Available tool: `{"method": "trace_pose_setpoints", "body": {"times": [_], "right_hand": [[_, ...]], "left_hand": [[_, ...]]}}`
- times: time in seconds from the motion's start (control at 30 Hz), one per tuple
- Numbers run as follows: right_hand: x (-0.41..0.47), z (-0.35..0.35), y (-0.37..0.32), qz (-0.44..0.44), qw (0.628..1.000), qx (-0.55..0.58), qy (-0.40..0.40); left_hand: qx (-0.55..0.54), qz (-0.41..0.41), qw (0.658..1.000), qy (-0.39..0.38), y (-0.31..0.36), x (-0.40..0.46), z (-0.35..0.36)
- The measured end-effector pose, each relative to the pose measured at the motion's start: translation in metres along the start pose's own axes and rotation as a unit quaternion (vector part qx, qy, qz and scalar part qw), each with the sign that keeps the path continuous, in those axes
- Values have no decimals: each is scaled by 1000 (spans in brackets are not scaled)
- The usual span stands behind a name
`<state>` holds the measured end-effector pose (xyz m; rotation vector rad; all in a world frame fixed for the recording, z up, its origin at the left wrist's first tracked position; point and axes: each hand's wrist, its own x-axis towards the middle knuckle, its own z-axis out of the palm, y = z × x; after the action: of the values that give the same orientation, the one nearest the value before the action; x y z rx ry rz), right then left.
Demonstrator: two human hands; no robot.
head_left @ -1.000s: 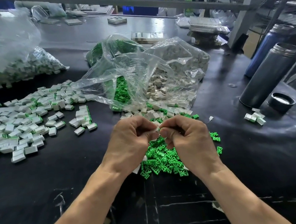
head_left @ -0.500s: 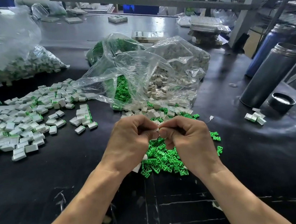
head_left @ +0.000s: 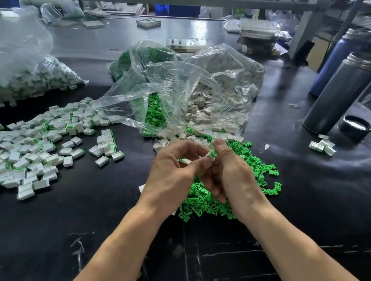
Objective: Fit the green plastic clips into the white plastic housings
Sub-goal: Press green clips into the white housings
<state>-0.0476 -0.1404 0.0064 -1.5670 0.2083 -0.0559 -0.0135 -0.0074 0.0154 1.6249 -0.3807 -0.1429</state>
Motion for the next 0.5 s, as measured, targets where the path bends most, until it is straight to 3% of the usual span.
{"method": "trace_pose_setpoints", "body": {"times": [0.3, 0.5], "right_hand": [[4, 10, 1, -46, 999, 7, 25], [12, 15, 7, -79, 989, -60, 106]], "left_hand": [[-74, 0, 997, -15, -7, 1, 5], [-83, -3, 997, 3, -7, 0, 8]]}}
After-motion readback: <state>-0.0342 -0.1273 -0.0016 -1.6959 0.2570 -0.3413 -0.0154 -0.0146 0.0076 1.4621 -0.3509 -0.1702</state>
